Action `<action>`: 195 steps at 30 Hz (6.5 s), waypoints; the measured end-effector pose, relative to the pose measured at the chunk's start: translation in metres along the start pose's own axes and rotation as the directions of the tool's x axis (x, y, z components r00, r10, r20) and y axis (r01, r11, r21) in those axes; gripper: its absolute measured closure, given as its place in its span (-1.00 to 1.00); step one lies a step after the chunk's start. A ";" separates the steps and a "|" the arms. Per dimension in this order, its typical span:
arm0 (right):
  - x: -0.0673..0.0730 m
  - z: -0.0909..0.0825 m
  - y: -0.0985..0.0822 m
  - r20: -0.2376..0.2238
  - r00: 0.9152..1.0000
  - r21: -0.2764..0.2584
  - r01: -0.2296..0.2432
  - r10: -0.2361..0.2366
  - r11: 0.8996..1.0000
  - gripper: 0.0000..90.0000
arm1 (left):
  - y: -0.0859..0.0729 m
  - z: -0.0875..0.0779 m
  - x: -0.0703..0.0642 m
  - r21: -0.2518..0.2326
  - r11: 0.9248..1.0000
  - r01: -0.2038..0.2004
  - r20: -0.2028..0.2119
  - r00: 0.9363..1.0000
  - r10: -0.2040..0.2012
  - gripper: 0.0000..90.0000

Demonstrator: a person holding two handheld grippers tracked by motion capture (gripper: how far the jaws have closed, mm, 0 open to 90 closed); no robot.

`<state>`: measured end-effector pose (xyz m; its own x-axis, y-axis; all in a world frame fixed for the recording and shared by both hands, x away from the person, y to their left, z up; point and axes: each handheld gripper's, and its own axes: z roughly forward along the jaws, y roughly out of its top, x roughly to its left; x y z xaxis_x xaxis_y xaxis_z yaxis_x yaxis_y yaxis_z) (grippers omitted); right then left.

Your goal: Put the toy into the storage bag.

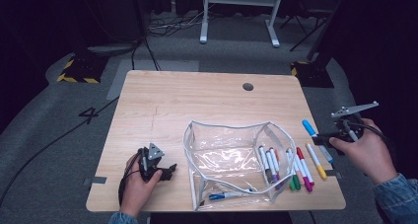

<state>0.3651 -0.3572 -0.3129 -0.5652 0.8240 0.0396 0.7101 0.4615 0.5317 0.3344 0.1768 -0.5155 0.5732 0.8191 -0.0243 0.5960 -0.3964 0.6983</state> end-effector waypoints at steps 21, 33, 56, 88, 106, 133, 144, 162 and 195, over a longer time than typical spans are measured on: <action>0.096 -0.019 0.051 -0.089 0.962 -0.025 0.257 -0.258 0.966 0.72 | 0.004 0.003 0.001 0.010 1.000 -0.009 0.007 1.000 0.009 -0.75; 0.146 -0.008 0.070 -0.190 0.900 -0.013 0.397 -0.392 0.918 0.72 | 0.006 0.006 0.001 0.023 1.000 -0.017 0.012 1.000 0.016 -0.84; 0.205 0.048 0.080 -0.330 0.773 0.080 0.594 -0.541 0.800 0.72 | 0.009 0.010 -0.001 0.042 0.999 -0.025 0.015 1.000 0.024 -1.00; 0.225 0.136 0.054 -0.504 0.662 0.281 0.733 -0.555 0.619 0.71 | 0.009 0.010 -0.001 0.046 0.999 -0.023 0.016 1.000 0.022 -1.00; 0.218 0.124 0.059 -0.439 0.683 0.176 0.702 -0.583 0.690 0.32 | 0.009 0.010 -0.001 0.047 0.999 -0.024 0.023 0.999 0.023 -1.00; 0.114 0.005 0.065 -0.159 0.909 -0.057 0.381 -0.385 0.923 0.31 | 0.009 0.010 -0.001 0.048 0.999 -0.023 0.024 0.999 0.022 -1.00; 0.044 -0.001 0.031 -0.068 0.974 -0.052 0.214 -0.217 0.975 0.31 | 0.009 0.010 -0.001 0.048 0.999 -0.017 0.024 1.000 0.016 -1.00; -0.047 0.067 -0.038 0.058 0.998 0.101 -0.045 0.039 0.994 0.25 | 0.009 0.010 -0.001 0.048 0.999 -0.014 0.022 1.000 0.013 -1.00; -0.076 0.128 -0.080 0.188 0.954 0.244 -0.274 0.232 0.930 0.72 | 0.009 0.010 0.000 0.046 0.999 -0.002 0.007 1.000 0.002 -1.00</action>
<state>0.4052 -0.4140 -0.4668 -0.2960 0.9552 0.0024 0.9180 0.2838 0.2770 0.3452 0.1688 -0.5163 0.5781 0.8155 -0.0279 0.6203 -0.4169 0.6644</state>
